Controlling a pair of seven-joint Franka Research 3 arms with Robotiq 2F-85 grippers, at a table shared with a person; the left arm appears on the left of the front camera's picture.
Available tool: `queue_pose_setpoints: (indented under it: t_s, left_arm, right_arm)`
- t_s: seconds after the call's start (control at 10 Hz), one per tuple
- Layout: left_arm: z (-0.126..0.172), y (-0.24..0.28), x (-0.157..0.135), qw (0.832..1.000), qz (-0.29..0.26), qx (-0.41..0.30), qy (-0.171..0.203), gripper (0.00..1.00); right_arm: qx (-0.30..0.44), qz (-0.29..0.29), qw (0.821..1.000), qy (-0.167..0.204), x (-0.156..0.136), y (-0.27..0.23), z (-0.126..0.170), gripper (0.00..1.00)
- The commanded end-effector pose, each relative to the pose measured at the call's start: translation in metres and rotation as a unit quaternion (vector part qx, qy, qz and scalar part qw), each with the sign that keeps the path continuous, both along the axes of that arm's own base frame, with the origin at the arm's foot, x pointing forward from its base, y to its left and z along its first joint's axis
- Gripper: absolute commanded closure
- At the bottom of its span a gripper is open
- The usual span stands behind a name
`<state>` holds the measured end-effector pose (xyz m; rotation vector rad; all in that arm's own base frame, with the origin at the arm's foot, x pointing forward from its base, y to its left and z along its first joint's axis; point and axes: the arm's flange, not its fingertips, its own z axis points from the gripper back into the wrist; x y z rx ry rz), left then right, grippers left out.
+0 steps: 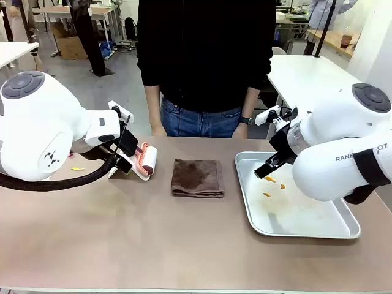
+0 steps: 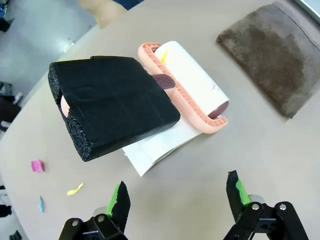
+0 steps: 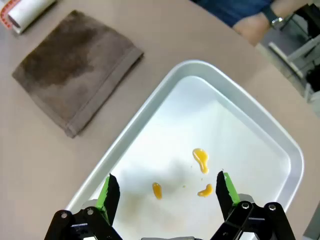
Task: Clean the surface of the table.
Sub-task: Hold the Lint Roller with your left hand and the towel with your right hand.
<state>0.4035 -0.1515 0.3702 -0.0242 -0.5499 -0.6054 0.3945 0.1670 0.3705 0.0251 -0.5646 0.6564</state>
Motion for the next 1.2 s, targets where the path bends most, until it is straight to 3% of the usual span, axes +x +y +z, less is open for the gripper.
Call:
queue_pose_setpoints:
  t_s: [0.0, 1.1]
  left_arm:
    - [0.0, 0.0, 0.0, 1.0, 0.0, 0.0, 0.0, 0.0]
    - [0.0, 0.0, 0.0, 1.0, 0.0, 0.0, 0.0, 0.0]
  right_arm:
    - [0.0, 0.0, 1.0, 0.0, 0.0001, 0.0001, 0.0002, 0.0]
    - [0.0, 0.0, 1.0, 0.0, 0.0001, 0.0001, 0.0002, 0.0]
